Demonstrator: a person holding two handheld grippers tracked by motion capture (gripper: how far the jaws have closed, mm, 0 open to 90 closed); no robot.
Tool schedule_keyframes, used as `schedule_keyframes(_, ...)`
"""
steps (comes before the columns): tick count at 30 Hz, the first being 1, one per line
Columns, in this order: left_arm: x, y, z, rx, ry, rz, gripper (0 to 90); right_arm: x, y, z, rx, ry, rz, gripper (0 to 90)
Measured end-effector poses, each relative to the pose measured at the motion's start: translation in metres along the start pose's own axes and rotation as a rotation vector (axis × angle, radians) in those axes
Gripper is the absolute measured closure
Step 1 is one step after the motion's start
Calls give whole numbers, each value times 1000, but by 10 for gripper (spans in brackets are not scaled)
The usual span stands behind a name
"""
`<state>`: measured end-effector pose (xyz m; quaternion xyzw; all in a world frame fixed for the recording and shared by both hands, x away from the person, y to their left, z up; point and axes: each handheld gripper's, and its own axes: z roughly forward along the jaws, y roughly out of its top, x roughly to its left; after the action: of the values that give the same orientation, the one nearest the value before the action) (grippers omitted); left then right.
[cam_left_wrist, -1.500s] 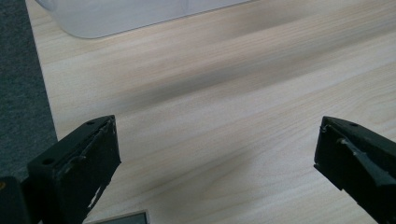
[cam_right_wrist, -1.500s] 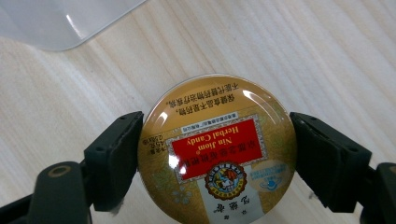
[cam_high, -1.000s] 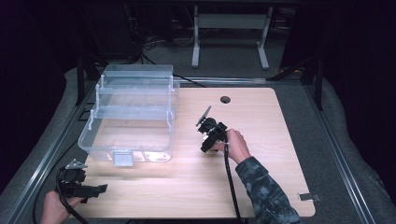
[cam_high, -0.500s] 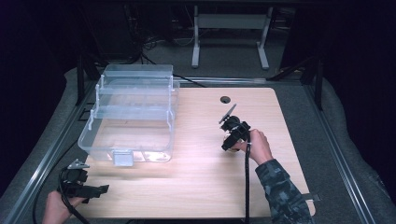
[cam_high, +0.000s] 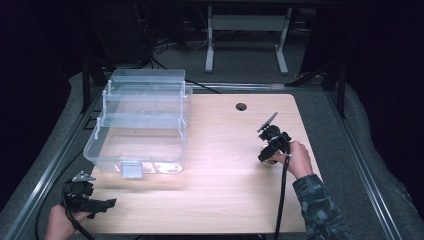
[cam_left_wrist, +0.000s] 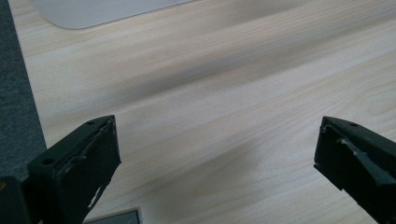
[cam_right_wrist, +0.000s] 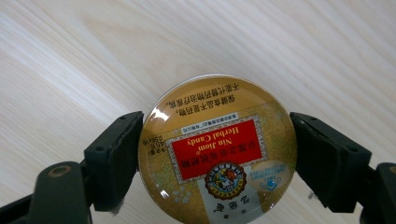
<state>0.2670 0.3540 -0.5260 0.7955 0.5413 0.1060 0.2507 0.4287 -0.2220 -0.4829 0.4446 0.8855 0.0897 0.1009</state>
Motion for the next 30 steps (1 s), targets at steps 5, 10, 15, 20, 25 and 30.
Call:
schedule_keyframes(5,0,0,1,4,-1,-1,1,-15,-19,7,46,-8,43,202)
schedule_keyframes(10,0,-1,2,0,-2,-7,1,-27,-38,12,74,-26,86,202)
schedule_keyframes(15,0,-1,2,10,-6,-6,1,-38,-57,24,112,-36,129,201)
schedule_keyframes(20,-1,0,0,8,-3,-3,1,-42,-66,31,111,-4,160,196)
schedule_keyframes(25,-1,1,-6,1,0,-3,2,-44,-68,27,88,12,178,54)
schedule_keyframes(30,-2,5,-16,-13,2,6,1,-40,-69,9,17,20,187,1)
